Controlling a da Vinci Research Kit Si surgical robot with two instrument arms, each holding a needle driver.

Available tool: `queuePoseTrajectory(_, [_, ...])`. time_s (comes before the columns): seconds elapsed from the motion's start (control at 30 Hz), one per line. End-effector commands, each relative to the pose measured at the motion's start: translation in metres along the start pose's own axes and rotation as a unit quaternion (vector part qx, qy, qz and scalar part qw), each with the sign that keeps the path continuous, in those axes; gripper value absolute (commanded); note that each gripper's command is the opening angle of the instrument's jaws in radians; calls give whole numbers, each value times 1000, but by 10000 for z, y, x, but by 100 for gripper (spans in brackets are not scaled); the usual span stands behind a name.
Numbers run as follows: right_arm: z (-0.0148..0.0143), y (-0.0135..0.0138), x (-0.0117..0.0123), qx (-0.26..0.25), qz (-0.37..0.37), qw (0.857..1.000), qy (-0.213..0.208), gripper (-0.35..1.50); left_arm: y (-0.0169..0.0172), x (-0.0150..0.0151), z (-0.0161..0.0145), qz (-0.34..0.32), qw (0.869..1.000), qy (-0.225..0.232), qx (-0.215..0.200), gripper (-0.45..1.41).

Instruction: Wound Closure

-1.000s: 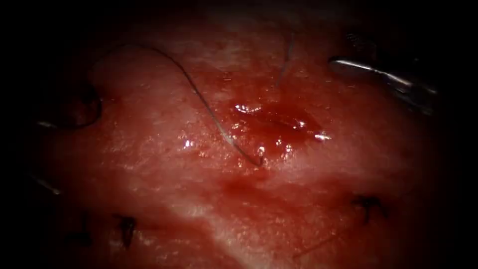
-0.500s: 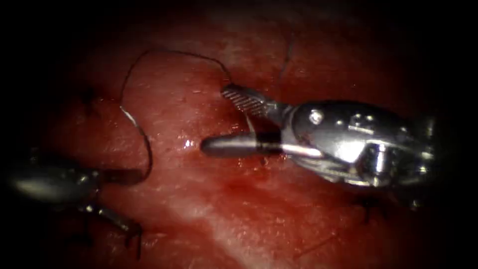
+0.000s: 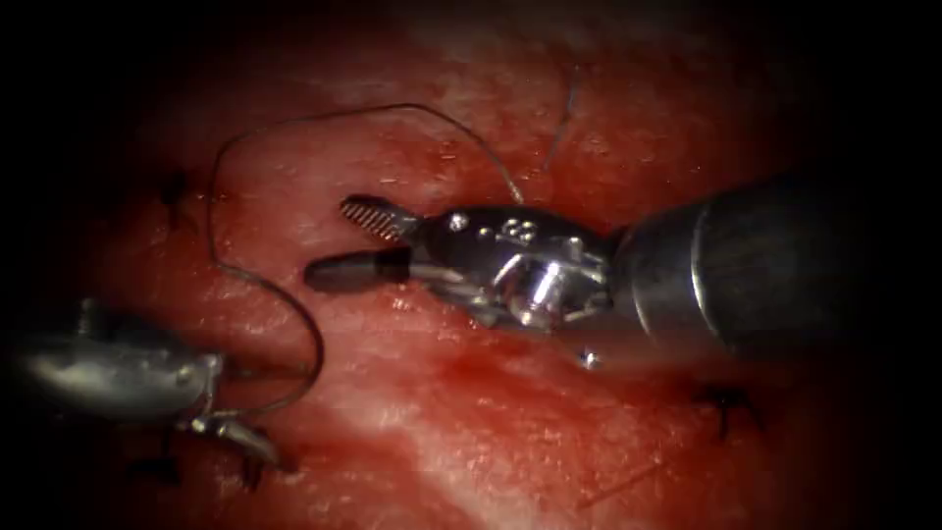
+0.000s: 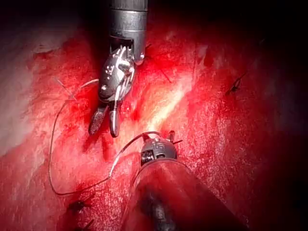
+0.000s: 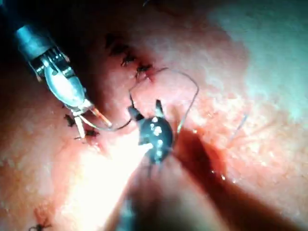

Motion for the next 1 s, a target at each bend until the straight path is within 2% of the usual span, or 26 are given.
queuePoseTrajectory(0.03, [10, 8, -6, 0, 6, 1000, 2, 51, 5, -5, 8, 2, 1000, 0, 2, 24])
queuePoseTrajectory(0.1, [14, 15, -10, -2, 12, 1000, 2, 44, 4, -7, 9, 2, 1000, -4, 4, 22])
queuePoseTrajectory(0.2, [22, 17, -19, 5, 16, 1000, -2, 44, 4, -8, 10, 3, 1000, -7, 5, 22])
queuePoseTrajectory(0.53, [31, -2, -24, 20, 7, 1000, -9, 41, 1, -10, 16, 4, 1000, -7, 7, 31])
queuePoseTrajectory(0.77, [51, -13, -35, 18, 0, 1000, -19, 39, -11, -23, 38, 9, 1000, -8, 15, 31])
queuePoseTrajectory(0.87, [66, -15, -51, 13, -9, 999, -36, 19, -15, -24, 40, 10, 1000, -8, 15, 31])
queuePoseTrajectory(0.9, [72, -15, -59, 19, -14, 999, -42, -20, -15, -24, 40, 11, 1000, -8, 15, 31])
queuePoseTrajectory(0.93, [75, -14, -66, 22, -19, 999, -46, -35, -15, -25, 39, 11, 1000, -8, 14, 31])
queuePoseTrajectory(1.0, [78, -11, -73, 25, -40, 998, -48, -35, -15, -26, 37, 11, 1000, -8, 14, 31])
